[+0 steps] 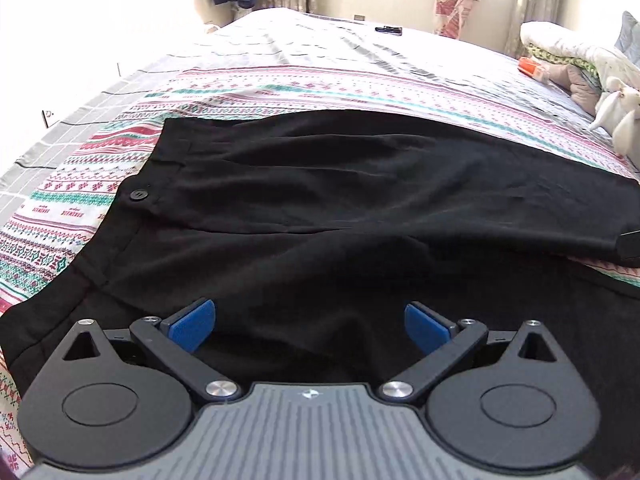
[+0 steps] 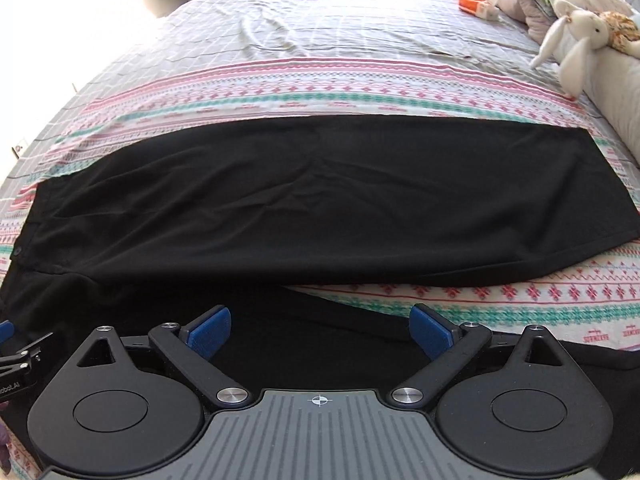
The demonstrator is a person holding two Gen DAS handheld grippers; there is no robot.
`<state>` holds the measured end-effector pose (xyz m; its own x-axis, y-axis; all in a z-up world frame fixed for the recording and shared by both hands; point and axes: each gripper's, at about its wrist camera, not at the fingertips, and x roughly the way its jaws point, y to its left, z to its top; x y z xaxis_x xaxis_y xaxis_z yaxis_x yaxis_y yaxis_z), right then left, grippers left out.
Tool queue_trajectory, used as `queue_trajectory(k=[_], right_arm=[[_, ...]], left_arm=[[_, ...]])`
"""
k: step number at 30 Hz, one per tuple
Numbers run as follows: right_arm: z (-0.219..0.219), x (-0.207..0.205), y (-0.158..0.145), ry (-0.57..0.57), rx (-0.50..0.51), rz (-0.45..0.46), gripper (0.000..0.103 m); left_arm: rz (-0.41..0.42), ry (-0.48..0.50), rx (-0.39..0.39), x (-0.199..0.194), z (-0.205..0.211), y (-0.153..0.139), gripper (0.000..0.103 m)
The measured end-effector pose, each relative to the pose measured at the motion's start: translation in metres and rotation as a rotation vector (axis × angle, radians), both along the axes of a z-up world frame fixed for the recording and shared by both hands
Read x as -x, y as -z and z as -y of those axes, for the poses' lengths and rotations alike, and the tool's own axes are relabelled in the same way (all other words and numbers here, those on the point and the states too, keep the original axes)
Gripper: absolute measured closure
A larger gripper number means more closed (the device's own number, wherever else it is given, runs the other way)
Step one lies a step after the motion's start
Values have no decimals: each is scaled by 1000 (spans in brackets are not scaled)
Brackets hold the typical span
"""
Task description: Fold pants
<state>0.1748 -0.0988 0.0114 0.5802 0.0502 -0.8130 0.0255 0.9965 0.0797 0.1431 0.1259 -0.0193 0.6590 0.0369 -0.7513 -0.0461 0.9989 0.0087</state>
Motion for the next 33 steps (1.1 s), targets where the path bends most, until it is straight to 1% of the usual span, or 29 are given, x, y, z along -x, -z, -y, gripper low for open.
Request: queue_trajectory(k=[2, 4, 6, 9, 12, 14, 18, 22, 24, 26, 28, 33], right_arm=[[-21, -10, 3, -32, 8, 11, 6], [-42, -25, 6, -49, 16, 16, 6], [-60, -40, 10, -57, 20, 19, 5], [-86, -66, 12, -84, 14, 33, 5], [-112, -90, 13, -136, 14, 65, 5], [-130, -108, 15, -182, 19, 86, 5], [-161, -139, 19, -275, 41, 116, 3], [-191, -171, 28, -374, 99, 130, 3], [-203, -185, 32, -426, 133, 140, 3], [-215, -198, 34, -469, 165, 149, 3], [-223, -209, 35, -514, 197, 153, 3], [-236, -236, 38, -606, 262, 150, 3]], left_arm=[[-9, -37, 5, -9, -11, 4, 0], [6, -85, 42, -11, -34, 4, 0], [-2, -124, 74, -17, -48, 4, 0], [12, -168, 115, -21, -63, 1, 0], [13, -206, 143, -26, -72, 2, 0], [4, -203, 155, -31, -77, 5, 0], [-5, -201, 137, -35, -84, 10, 0], [-1, -191, 136, -37, -89, 12, 0], [3, -175, 120, -39, -90, 13, 0], [7, -166, 97, -40, -91, 14, 4], [9, -166, 91, -41, -94, 14, 10], [6, -166, 128, -43, -102, 11, 20]])
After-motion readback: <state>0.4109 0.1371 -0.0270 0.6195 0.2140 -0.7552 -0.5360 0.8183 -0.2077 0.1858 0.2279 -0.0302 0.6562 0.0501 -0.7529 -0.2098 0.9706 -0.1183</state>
